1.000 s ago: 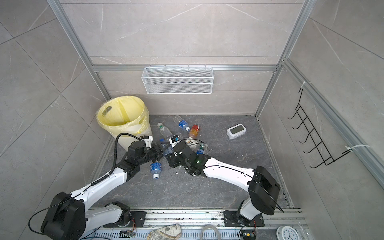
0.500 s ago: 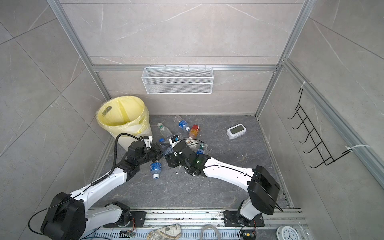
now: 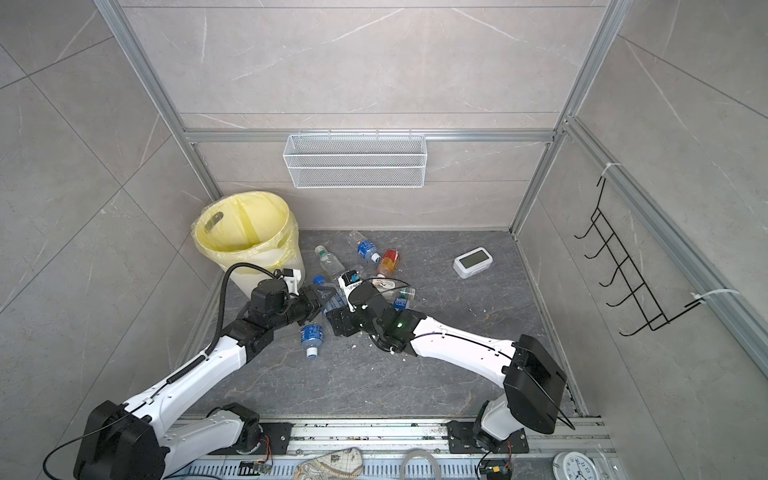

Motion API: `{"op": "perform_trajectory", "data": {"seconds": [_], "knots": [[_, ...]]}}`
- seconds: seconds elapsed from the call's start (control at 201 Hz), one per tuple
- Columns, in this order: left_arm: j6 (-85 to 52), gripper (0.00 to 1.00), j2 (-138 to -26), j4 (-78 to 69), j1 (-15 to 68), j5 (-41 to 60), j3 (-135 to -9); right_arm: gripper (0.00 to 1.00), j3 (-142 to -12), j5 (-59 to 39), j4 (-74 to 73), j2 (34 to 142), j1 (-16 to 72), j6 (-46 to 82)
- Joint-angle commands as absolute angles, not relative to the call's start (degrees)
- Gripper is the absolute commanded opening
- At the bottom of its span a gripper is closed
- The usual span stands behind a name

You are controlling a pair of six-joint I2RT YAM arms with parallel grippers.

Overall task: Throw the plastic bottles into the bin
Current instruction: 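Carry the soda water bottle with the left gripper toward the bin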

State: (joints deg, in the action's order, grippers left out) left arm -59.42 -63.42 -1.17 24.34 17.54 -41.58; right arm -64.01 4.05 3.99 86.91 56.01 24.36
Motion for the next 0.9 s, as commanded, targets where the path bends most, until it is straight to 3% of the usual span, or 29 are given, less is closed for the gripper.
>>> {"op": "perform_trajectory", "data": {"seconds": [0.0, 0.174, 0.562, 0.891], "knots": [[-53.65, 0.5, -60.74, 3.67, 23.21, 15.18, -47.72, 0.84, -63.13, 5.36, 5.12, 84.27, 55.88, 23.12], [-48.11, 0.5, -59.87, 11.17, 22.27, 12.71, -54.83, 0.99, -64.22, 5.51, 4.67, 83.24, 55.9, 22.68], [-32.96, 0.5, -61.97, 27.61, 19.02, 1.33, -80.7, 0.99, -75.23, 3.28, 3.87, 84.14, 55.98, 21.37], [-23.08, 0.5, -63.59, 30.34, 17.73, -9.32, -97.75, 0.99, -82.05, 1.59, 5.25, 85.07, 56.05, 20.39]]}}
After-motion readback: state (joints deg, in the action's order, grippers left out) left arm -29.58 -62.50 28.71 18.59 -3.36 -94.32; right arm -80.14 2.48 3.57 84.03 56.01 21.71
